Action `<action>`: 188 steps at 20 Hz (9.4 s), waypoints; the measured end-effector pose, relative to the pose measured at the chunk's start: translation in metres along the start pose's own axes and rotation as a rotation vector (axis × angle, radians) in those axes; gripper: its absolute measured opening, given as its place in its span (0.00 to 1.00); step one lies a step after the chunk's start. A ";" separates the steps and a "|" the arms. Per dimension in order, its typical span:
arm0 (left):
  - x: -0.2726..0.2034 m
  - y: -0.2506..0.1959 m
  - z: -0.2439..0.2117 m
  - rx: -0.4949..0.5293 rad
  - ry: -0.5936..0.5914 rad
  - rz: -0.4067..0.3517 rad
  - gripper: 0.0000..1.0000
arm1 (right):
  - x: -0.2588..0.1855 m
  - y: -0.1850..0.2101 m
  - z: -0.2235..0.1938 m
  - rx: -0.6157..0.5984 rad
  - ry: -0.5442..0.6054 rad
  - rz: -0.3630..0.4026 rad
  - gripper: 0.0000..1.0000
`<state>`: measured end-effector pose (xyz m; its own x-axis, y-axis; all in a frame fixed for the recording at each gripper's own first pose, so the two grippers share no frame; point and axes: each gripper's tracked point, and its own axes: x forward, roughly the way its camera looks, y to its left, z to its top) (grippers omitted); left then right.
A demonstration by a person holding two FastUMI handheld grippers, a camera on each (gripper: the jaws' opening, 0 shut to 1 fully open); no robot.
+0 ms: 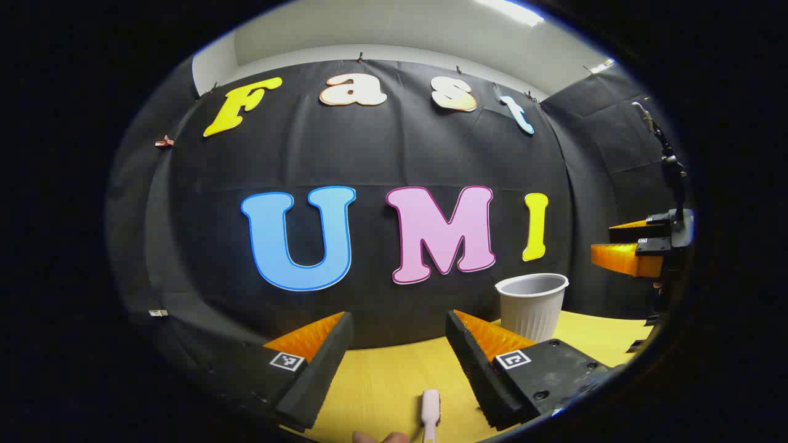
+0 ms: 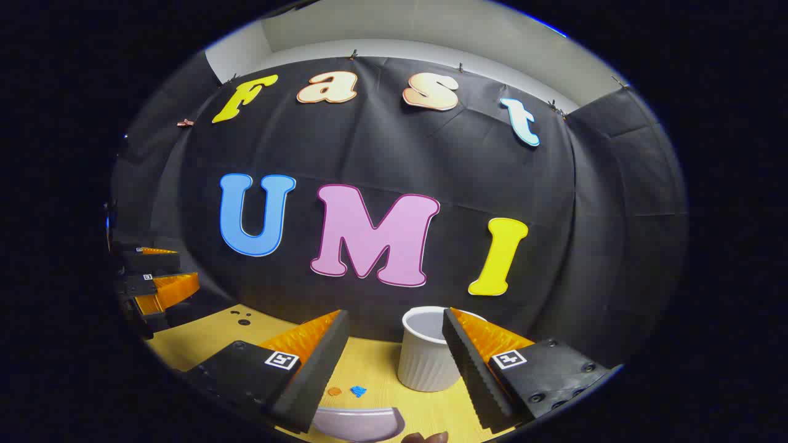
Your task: Pick up the small broom and dustpan from the desktop, sweep the trash into the dustpan with the broom, and then empty the trash into the garbage bin.
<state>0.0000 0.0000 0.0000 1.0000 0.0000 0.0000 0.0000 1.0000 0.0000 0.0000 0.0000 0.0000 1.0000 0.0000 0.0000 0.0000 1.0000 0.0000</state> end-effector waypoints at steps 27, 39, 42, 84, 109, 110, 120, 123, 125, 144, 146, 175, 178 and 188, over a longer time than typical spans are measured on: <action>-0.029 -0.020 -0.023 0.033 0.069 -0.011 0.96 | -0.104 0.026 -0.212 -0.048 0.740 0.281 0.97; -0.048 -0.007 -0.051 0.073 0.146 0.011 0.97 | -0.116 0.044 -0.389 -0.077 1.204 0.288 0.83; -0.049 -0.001 -0.054 0.064 0.160 0.025 0.97 | -0.112 0.049 -0.406 -0.063 1.261 0.284 0.78; 0.001 -0.054 -0.366 0.110 1.186 -0.147 0.51 | -0.095 -0.013 -0.374 -0.114 1.209 0.417 0.36; 0.119 -0.169 -0.351 0.232 1.119 -0.577 0.28 | -0.054 -0.020 -0.408 -0.285 1.358 0.613 0.41; 0.116 -0.177 -0.348 0.223 1.122 -0.612 0.28 | -0.053 -0.020 -0.408 -0.283 1.355 0.613 0.41; 0.074 -0.228 -0.318 -0.001 1.204 -0.871 0.26 | -0.054 -0.019 -0.416 -0.273 1.317 0.614 0.32; 0.074 -0.234 -0.313 -0.030 1.181 -0.846 0.27 | -0.052 -0.015 -0.414 -0.270 1.276 0.585 0.39; 0.079 -0.234 -0.305 -0.060 1.135 -0.823 0.27 | -0.053 -0.013 -0.414 -0.267 1.238 0.565 0.36; 0.024 -0.069 -0.340 -0.086 1.057 -0.341 0.27 | -0.064 -0.004 -0.376 -0.018 1.174 0.197 0.36; 0.012 -0.069 -0.347 -0.095 1.070 -0.346 0.26 | -0.061 0.000 -0.381 -0.011 1.162 0.155 0.36; -0.016 -0.069 -0.380 -0.181 1.111 -0.315 0.28 | -0.050 -0.011 -0.355 -0.530 1.472 0.037 0.35; -0.018 -0.069 -0.382 -0.179 1.119 -0.318 0.28 | -0.047 -0.011 -0.360 -0.536 1.488 0.053 0.39; -0.020 -0.069 -0.387 -0.191 1.132 -0.288 0.27 | -0.026 -0.009 -0.351 -0.768 1.497 0.138 0.35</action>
<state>-0.0204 -0.0694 -0.3869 0.3941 -0.3210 -0.8612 0.1290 0.9471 -0.2939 -0.0255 -0.0091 -0.3512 0.1145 -0.3695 -0.9221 -0.5314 0.7615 -0.3711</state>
